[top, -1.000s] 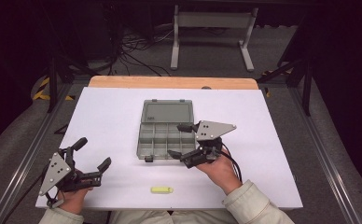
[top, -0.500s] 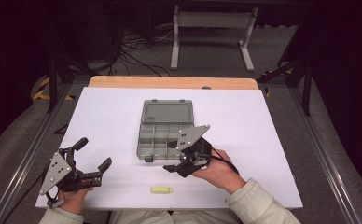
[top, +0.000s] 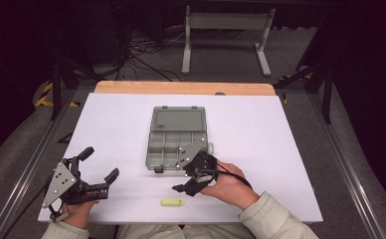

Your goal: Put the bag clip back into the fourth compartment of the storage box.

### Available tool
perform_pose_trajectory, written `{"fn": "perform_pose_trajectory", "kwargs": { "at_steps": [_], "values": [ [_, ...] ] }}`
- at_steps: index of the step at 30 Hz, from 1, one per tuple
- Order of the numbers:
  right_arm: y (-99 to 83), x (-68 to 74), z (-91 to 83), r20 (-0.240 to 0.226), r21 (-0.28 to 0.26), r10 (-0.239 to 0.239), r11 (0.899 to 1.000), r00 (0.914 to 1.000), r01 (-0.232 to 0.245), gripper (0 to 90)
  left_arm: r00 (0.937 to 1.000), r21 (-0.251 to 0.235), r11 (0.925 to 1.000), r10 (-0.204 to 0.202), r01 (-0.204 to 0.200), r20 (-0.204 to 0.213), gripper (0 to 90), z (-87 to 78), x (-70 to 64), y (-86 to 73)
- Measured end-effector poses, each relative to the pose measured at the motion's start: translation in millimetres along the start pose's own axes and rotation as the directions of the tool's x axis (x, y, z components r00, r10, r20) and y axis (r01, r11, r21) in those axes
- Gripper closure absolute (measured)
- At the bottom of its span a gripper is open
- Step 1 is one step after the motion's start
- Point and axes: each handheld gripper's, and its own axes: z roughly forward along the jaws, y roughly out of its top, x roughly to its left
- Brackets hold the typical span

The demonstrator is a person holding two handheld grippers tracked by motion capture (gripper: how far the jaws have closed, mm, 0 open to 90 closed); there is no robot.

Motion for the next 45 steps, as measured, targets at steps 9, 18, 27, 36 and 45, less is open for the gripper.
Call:
{"fn": "perform_pose_trajectory", "kwargs": {
  "at_steps": [9,18,27,36,45],
  "values": [
    [-0.3,5.4,16.3,-0.027,0.071,-0.003,0.997,0.9996,0.005,29.8,1.0000,-0.002,1.0000,0.002,-0.002,0.000,1.6,-0.2,0.1,0.2],
    [-3.5,13.1,33.6,-0.060,0.110,0.005,0.994,0.9982,0.002,28.0,1.0000,-0.003,1.0000,0.001,-0.001,0.000,1.5,-0.3,-0.1,0.3],
    [-7.7,19.2,49.3,-0.077,0.132,0.002,0.991,0.9970,0.008,26.8,1.0000,-0.001,1.0000,0.004,-0.004,-0.001,1.6,-0.2,-0.2,0.4],
    [-9.0,23.4,59.3,-0.096,0.183,0.013,0.983,0.9953,0.005,28.0,1.0000,-0.003,1.0000,0.001,-0.001,0.000,1.6,-0.5,0.1,0.4],
    [-10.0,28.5,65.9,-0.101,0.224,0.013,0.975,0.9948,0.010,33.0,1.0000,0.002,1.0000,0.004,-0.004,0.002,1.6,0.1,0.1,0.3]
  ]
}}
